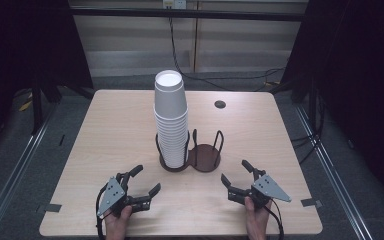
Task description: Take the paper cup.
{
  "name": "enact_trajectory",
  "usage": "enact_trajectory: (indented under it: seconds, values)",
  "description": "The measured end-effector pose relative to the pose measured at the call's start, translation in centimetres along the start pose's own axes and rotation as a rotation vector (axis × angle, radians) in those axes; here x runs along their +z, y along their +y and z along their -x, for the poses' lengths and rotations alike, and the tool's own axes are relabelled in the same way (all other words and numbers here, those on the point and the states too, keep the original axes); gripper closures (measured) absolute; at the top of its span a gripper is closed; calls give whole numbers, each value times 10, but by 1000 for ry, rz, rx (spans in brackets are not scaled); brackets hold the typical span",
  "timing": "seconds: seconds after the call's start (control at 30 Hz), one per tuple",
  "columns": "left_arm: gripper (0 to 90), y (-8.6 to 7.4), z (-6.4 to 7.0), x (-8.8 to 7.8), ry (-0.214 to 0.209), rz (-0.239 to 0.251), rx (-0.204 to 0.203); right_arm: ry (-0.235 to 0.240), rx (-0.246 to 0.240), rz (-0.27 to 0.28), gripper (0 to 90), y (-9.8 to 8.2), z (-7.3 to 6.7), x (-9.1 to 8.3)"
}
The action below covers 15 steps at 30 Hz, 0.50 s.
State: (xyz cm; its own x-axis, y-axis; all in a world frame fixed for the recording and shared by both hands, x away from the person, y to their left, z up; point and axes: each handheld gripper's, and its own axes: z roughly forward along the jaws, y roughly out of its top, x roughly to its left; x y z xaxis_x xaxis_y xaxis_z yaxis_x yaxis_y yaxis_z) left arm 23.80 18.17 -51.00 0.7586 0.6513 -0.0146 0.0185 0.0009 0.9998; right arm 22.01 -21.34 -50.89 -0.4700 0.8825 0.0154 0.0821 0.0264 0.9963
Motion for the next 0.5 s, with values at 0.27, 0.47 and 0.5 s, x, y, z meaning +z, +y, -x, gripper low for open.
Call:
enact_trajectory:
  seconds: [0.27,0.47,0.5]
  values:
    - [155,0,0,0,-2,1,1,21,31,2,126,0,5,-4]
    - [156,0,0,0,-2,0,0,-4,30,-52,126,2,3,0]
    - [156,0,0,0,-1,0,1,-1,45,-48,127,2,3,1]
